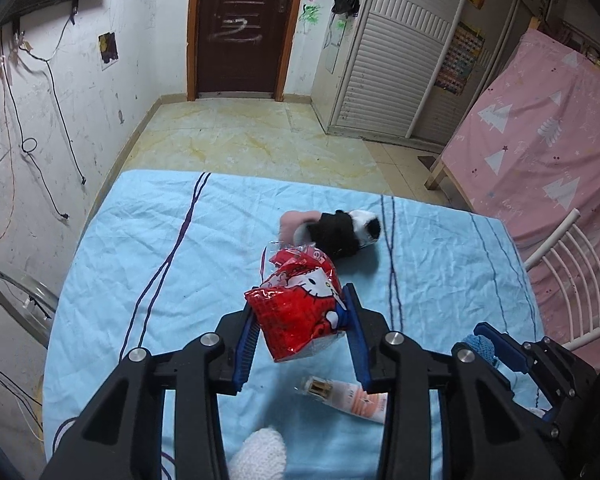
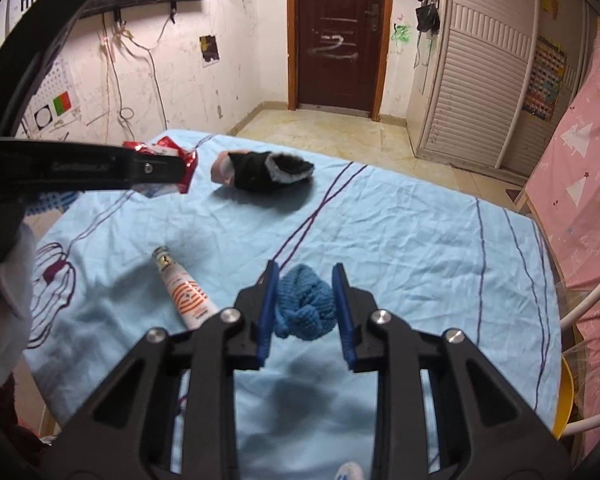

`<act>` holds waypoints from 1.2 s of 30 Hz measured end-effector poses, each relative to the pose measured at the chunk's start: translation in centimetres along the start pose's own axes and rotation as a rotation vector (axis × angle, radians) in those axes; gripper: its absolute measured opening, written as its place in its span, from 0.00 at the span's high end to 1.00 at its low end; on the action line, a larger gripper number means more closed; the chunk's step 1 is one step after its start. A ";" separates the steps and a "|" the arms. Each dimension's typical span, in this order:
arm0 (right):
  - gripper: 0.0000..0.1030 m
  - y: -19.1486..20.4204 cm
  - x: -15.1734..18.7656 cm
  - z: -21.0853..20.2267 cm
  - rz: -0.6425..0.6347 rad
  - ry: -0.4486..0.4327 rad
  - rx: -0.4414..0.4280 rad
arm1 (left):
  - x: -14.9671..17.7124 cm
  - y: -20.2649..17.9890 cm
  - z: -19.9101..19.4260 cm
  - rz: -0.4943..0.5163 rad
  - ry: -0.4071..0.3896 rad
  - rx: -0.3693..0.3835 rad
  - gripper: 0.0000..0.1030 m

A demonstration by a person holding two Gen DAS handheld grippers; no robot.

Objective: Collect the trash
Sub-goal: 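Carry the red bag and blue yarn ball over the yellow bucket and open both tools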

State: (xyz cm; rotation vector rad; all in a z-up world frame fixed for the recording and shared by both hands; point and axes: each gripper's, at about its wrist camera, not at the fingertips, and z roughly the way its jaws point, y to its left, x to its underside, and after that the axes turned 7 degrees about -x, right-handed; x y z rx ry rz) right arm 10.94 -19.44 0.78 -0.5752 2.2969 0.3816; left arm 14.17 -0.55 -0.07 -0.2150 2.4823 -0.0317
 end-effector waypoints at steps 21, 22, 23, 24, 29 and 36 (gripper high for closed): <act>0.75 -8.7 3.3 -8.1 0.166 -0.154 0.053 | 1.4 -11.0 -4.9 0.159 -0.070 0.018 0.71; 0.75 -9.2 3.5 -8.4 0.175 -0.160 0.056 | 1.4 -11.8 -4.9 0.168 -0.072 0.023 0.71; 0.75 -10.0 3.8 -8.8 0.191 -0.171 0.062 | 1.5 -12.6 -5.0 0.176 -0.074 0.033 0.70; 0.75 -10.4 4.0 -9.1 0.201 -0.178 0.065 | 1.5 -13.4 -5.1 0.185 -0.075 0.042 0.70; 0.75 -14.0 5.3 -10.8 0.268 -0.220 0.100 | 2.0 -17.0 -5.3 0.215 -0.088 0.095 0.70; 0.75 -18.4 7.6 -12.0 0.348 -0.243 0.136 | 2.5 -21.9 -5.2 0.266 -0.097 0.161 0.70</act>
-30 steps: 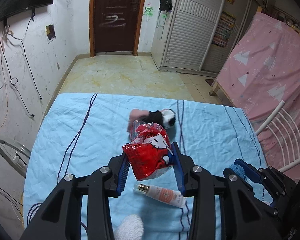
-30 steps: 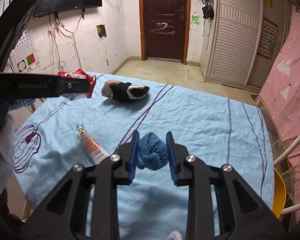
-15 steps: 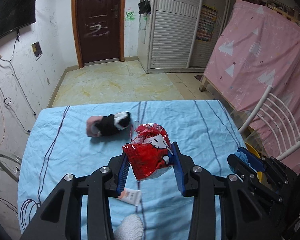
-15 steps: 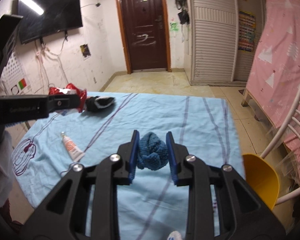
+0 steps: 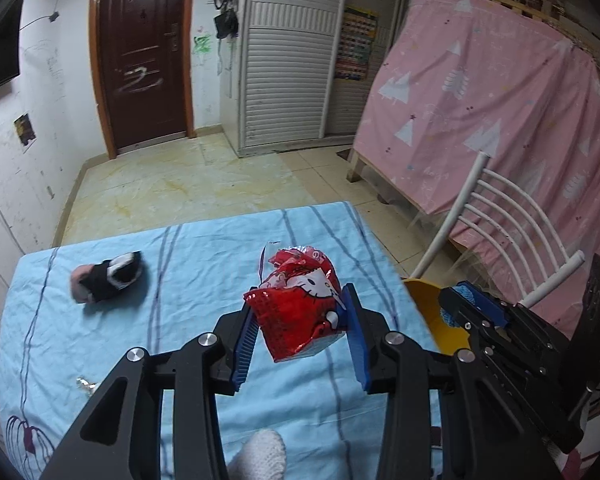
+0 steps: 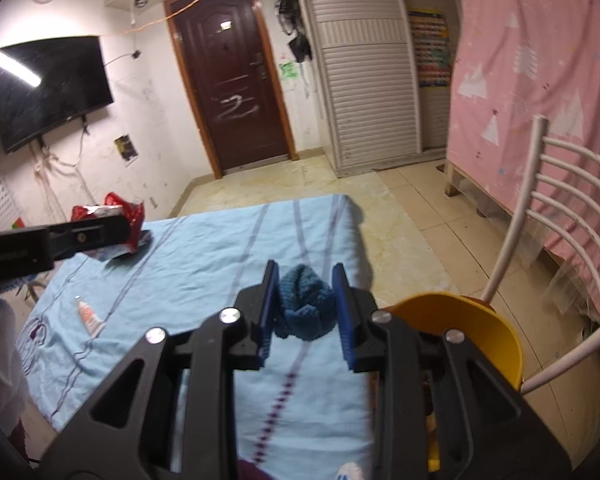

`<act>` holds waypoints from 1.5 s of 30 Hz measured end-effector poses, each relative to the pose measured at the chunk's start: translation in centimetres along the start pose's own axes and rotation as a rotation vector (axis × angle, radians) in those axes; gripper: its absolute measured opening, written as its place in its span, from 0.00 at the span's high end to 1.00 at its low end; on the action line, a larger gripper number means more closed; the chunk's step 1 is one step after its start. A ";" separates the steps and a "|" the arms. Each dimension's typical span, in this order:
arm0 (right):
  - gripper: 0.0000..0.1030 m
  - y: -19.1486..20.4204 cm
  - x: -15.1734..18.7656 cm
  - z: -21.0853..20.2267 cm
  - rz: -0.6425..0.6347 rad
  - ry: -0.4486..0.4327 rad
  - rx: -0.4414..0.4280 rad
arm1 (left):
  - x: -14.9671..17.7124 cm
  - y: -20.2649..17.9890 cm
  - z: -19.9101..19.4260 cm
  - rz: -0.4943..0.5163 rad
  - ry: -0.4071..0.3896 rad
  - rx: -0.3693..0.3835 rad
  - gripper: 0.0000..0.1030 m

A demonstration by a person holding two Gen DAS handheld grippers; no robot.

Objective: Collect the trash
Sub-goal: 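Carry the red bag and blue yarn ball over the yellow bucket and open both tools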

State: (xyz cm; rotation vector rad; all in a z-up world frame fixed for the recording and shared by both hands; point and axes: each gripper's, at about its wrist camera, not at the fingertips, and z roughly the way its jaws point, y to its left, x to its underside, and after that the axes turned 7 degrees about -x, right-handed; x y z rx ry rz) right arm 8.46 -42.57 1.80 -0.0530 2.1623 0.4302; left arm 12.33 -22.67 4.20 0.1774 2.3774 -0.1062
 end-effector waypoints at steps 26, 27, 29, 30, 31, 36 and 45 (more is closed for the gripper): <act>0.45 -12.5 3.8 2.0 0.118 0.016 0.212 | -0.5 -16.5 6.8 0.194 0.057 0.123 0.70; 0.45 -12.6 3.9 2.0 0.117 0.017 0.217 | -0.5 -16.7 7.1 0.195 0.062 0.125 0.70; 0.45 -13.1 4.1 2.0 0.111 0.019 0.231 | -0.4 -17.3 7.8 0.195 0.076 0.135 0.70; 0.45 -13.1 4.1 1.9 0.108 0.019 0.236 | -0.5 -17.5 8.2 0.194 0.084 0.142 0.70; 0.45 -13.3 4.2 1.8 0.104 0.019 0.245 | -0.5 -17.7 8.5 0.192 0.093 0.153 0.70; 0.39 -13.5 4.7 1.3 0.088 0.022 0.274 | -0.3 -18.5 9.7 0.180 0.136 0.200 0.62; 0.39 -13.1 4.5 0.4 0.084 0.020 0.282 | 0.0 -18.6 9.4 0.181 0.140 0.204 0.50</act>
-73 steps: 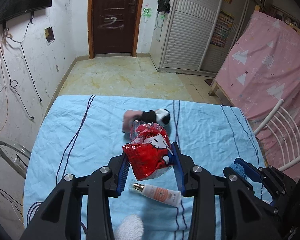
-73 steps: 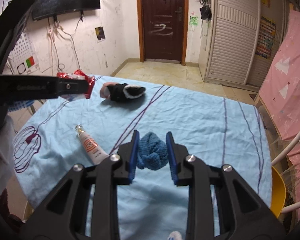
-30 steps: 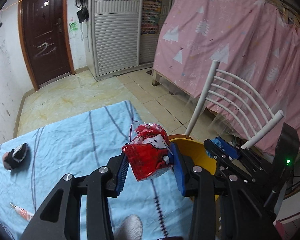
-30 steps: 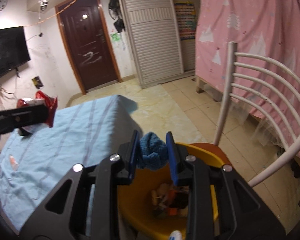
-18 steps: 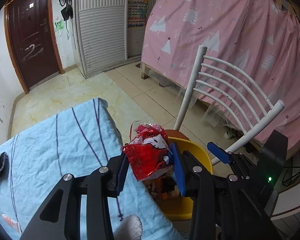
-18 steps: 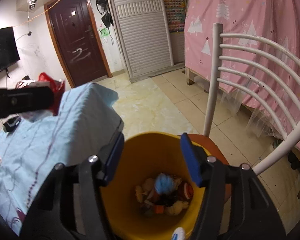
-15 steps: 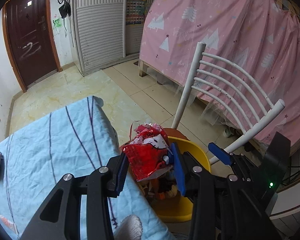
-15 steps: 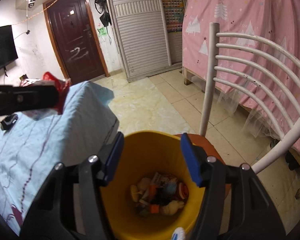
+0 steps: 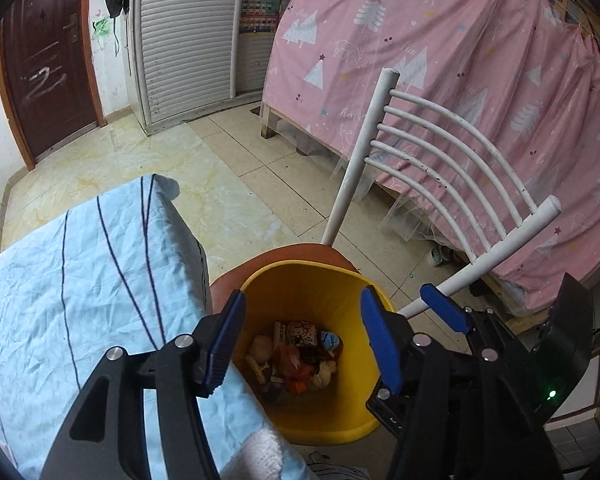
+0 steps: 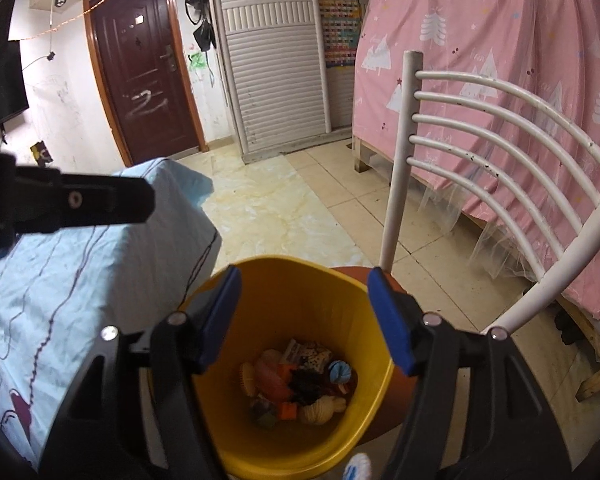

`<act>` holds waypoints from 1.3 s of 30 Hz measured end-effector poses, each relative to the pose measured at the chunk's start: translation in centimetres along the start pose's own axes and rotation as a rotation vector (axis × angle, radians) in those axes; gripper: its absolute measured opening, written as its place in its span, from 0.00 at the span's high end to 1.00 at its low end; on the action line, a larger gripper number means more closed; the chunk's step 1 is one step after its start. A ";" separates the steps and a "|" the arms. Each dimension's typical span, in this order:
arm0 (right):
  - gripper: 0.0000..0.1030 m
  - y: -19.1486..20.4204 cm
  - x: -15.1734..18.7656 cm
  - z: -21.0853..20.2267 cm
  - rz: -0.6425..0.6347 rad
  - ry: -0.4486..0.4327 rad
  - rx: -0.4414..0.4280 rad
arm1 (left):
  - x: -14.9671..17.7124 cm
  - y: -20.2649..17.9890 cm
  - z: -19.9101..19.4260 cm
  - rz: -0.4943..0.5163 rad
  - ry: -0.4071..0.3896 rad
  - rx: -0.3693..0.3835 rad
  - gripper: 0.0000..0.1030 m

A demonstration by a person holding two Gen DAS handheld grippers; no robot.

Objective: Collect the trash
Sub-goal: 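Carry the red bag and blue yarn ball over the yellow bucket and open both tools, then move both open tools back over the bedsheet toward the tube and slipper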

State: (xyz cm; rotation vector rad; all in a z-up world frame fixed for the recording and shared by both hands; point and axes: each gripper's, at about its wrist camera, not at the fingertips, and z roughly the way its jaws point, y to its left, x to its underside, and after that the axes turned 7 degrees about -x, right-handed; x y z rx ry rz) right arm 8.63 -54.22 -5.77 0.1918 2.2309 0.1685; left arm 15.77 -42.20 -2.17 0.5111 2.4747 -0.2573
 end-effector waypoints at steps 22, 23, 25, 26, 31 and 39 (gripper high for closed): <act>0.39 7.8 -2.1 -3.3 -0.121 -0.037 -0.036 | 2.8 8.6 -7.4 -0.099 -0.069 -0.041 0.34; 0.39 8.4 -2.2 -3.4 -0.131 -0.038 -0.042 | 3.2 9.2 -7.8 -0.104 -0.076 -0.049 0.33; 0.38 9.6 -2.2 -3.5 -0.147 -0.038 -0.051 | 3.9 10.3 -8.5 -0.113 -0.083 -0.068 0.32; 0.38 10.4 -2.3 -3.5 -0.157 -0.038 -0.057 | 4.3 11.0 -8.9 -0.122 -0.084 -0.078 0.32; 0.37 13.7 -2.6 -3.3 -0.200 -0.033 -0.085 | 5.9 14.3 -9.9 -0.167 -0.080 -0.105 0.31; 0.33 18.0 -2.7 -3.0 -0.259 -0.027 -0.123 | 8.9 19.9 -11.2 -0.216 -0.073 -0.158 0.24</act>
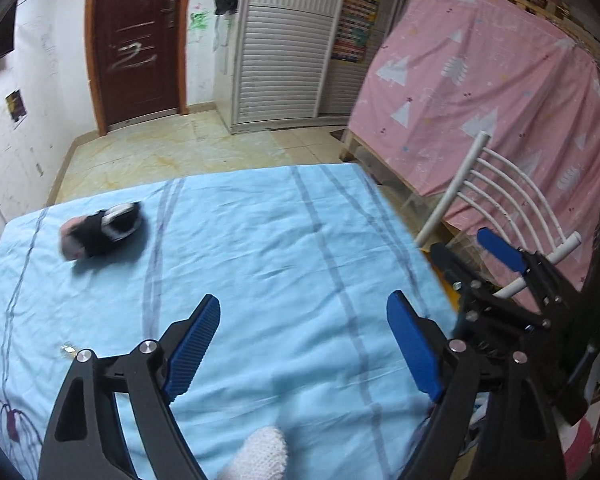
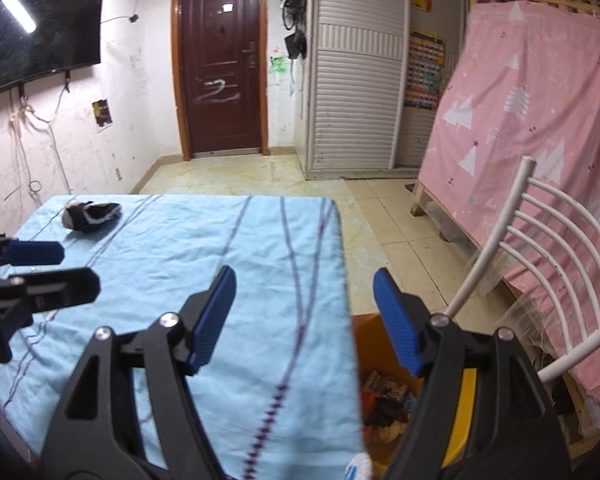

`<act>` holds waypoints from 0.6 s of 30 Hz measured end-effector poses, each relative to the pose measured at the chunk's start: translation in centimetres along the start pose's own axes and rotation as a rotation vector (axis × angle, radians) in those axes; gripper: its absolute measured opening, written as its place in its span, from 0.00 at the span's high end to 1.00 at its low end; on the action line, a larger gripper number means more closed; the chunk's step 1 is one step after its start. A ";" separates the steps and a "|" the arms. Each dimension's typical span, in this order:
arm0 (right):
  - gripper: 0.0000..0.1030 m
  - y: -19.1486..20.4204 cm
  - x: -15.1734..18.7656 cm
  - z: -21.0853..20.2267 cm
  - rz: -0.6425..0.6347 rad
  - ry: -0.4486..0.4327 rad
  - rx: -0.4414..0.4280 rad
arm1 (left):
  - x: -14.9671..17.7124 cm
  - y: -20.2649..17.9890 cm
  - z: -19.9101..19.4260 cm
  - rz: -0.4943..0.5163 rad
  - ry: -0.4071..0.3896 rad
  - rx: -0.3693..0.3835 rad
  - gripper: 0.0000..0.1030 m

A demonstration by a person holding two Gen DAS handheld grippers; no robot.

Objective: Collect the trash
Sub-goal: 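Move both open tools back over the bedsheet toward the tube and slipper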

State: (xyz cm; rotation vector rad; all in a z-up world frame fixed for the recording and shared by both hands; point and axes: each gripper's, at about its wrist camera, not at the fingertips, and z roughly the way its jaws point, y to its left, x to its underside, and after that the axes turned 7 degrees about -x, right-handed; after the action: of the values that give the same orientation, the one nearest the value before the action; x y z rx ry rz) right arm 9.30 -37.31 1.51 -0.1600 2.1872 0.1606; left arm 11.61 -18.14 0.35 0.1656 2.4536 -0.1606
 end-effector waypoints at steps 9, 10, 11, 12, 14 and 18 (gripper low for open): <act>0.33 4.3 -1.4 1.2 -0.059 0.011 -0.034 | 1.3 5.7 -0.2 -0.037 0.015 -0.048 0.20; 0.33 4.8 -1.6 1.3 -0.066 0.013 -0.037 | 1.3 6.0 -0.2 -0.035 0.016 -0.052 0.20; 0.33 5.3 -1.8 1.4 -0.074 0.015 -0.041 | 1.5 6.6 -0.2 -0.028 0.017 -0.058 0.20; 0.33 5.6 -1.9 1.6 -0.078 0.017 -0.044 | 1.6 7.1 -0.2 -0.023 0.018 -0.065 0.19; 0.33 6.3 -2.3 1.9 -0.085 0.023 -0.056 | 1.9 8.3 -0.1 -0.009 0.023 -0.074 0.17; 0.32 7.8 -2.9 2.5 -0.100 0.032 -0.072 | 2.5 10.3 0.4 0.017 0.042 -0.092 0.12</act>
State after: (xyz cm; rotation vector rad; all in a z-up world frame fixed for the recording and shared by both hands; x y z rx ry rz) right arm 11.62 -29.06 2.81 -0.3143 2.2013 0.1820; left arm 11.62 -7.88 -2.27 0.1516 2.4946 -0.0371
